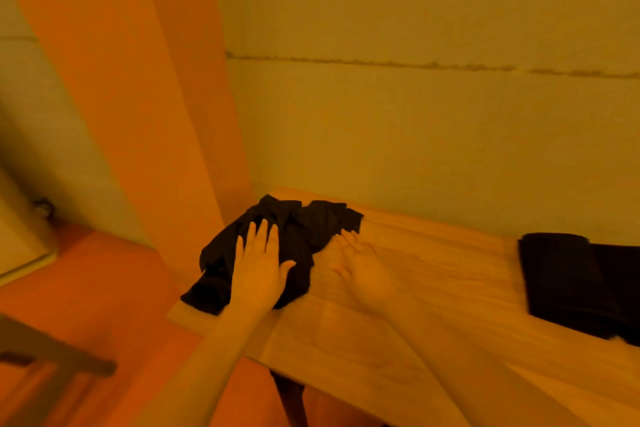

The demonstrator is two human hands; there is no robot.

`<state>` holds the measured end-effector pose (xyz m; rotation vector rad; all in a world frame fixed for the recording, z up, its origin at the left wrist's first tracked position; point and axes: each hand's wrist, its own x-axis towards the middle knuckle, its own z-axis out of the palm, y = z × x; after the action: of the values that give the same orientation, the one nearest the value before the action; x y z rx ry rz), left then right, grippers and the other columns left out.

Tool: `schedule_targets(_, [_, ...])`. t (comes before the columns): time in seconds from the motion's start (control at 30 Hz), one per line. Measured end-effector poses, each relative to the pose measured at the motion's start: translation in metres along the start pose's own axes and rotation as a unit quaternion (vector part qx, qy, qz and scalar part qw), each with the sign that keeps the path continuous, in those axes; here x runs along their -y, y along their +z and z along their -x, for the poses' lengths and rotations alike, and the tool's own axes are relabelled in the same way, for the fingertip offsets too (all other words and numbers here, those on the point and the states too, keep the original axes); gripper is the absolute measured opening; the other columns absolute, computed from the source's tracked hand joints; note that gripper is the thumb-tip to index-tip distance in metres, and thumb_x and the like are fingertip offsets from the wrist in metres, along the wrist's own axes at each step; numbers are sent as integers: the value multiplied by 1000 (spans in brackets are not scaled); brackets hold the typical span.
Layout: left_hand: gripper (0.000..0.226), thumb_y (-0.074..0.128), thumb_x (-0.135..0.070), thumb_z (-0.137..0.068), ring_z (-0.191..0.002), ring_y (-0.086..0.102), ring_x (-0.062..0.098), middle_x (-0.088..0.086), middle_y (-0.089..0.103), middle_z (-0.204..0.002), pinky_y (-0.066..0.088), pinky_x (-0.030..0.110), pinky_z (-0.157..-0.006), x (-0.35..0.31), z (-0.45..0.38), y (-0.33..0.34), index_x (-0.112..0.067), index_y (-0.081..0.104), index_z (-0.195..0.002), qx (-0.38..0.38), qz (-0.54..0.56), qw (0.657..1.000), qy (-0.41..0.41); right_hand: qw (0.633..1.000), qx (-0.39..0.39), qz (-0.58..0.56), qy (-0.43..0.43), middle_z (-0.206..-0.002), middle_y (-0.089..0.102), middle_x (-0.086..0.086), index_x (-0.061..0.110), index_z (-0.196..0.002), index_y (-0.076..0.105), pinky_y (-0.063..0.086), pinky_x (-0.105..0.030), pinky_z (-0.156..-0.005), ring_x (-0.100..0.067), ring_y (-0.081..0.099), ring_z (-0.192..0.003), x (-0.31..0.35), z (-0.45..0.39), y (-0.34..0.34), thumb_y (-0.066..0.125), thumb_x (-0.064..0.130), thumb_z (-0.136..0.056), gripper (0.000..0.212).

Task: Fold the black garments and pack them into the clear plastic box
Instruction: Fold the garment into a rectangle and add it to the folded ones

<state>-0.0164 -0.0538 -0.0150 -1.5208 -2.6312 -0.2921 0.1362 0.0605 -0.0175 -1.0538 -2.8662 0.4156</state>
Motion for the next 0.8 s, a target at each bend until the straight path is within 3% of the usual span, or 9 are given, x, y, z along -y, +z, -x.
schedule_targets(0.1, [72, 40, -47, -95, -145, 7, 26, 11, 13, -156, 7, 41, -117, 18, -21, 4, -7, 12, -149, -12, 43, 998, -32, 986, -8, -167, 7, -156, 14, -5, 11, -147, 18, 14, -29, -114, -18, 13, -144, 27, -35, -5, 45, 32, -96, 61])
schedule_targets(0.17, [64, 47, -40, -95, -140, 25, 26, 12, 32, -150, 15, 40, -115, 24, -33, 6, -6, 28, -145, -18, 123, 991, -39, 936, -22, -345, 61, -150, 30, -7, 9, -144, 30, 24, -30, -112, -20, 27, -139, 43, -57, -5, 52, 29, -94, 58])
schedule_targets(0.23, [51, 53, -34, -93, -127, 46, 27, 12, 51, -136, 27, 40, -111, 25, -43, 8, -6, 47, -135, -42, 171, 984, -39, 890, -33, -439, 115, -144, 41, -10, 7, -139, 39, 32, -30, -108, -22, 37, -134, 52, -72, -4, 55, 28, -92, 54])
schedule_targets(0.33, [36, 59, -29, -91, -97, 63, 25, 11, 66, -113, 47, 35, -88, 19, -50, 8, -6, 63, -117, -55, 198, 977, -62, 887, -21, -442, 135, -141, 45, -10, 5, -137, 43, 35, -32, -108, -22, 41, -131, 55, -83, 1, 55, 28, -92, 52])
schedule_targets(0.47, [22, 58, -22, -91, -62, 58, 21, 14, 71, -85, 44, 30, -59, 13, -50, 8, -4, 71, -94, -96, 245, 962, -76, 883, -21, -448, 138, -139, 47, -10, 6, -135, 45, 37, -30, -105, -22, 42, -130, 52, -81, 3, 56, 27, -92, 49])
schedule_targets(0.53, [22, 59, -20, -91, -68, 59, 17, 11, 71, -90, 39, 20, -59, 9, -48, 3, -4, 71, -100, -119, 287, 947, -87, 872, -23, -473, 128, -136, 51, -9, 6, -131, 50, 38, -27, -100, -21, 45, -128, 48, -74, 1, 57, 25, -91, 45])
schedule_targets(0.63, [24, 59, -20, -90, -90, 64, 19, 8, 71, -100, 36, 14, -73, 1, -47, -10, -6, 69, -107, -125, 309, 941, -55, 854, -20, -511, 94, -129, 57, -7, 5, -127, 55, 44, -16, -86, -18, 51, -121, 45, -56, -10, 58, 19, -90, 39])
schedule_targets(0.73, [18, 59, -17, -90, -77, 62, 13, 7, 71, -88, 40, 12, -65, -13, -46, -29, -7, 73, -94, -107, 341, 934, -2, 833, -25, -551, 42, -110, 61, 5, 9, -124, 55, 47, -5, -66, -7, 57, -102, 45, -37, -23, 60, 9, -88, 37])
schedule_targets(0.8, [20, 59, -16, -90, -67, 60, 14, 8, 69, -75, 45, 22, -63, -24, -47, -44, -4, 72, -84, -104, 389, 915, -8, 820, -44, -569, 30, -103, 64, 1, 8, -118, 59, 50, -8, -65, -12, 62, -98, 44, -31, -30, 62, 6, -85, 33])
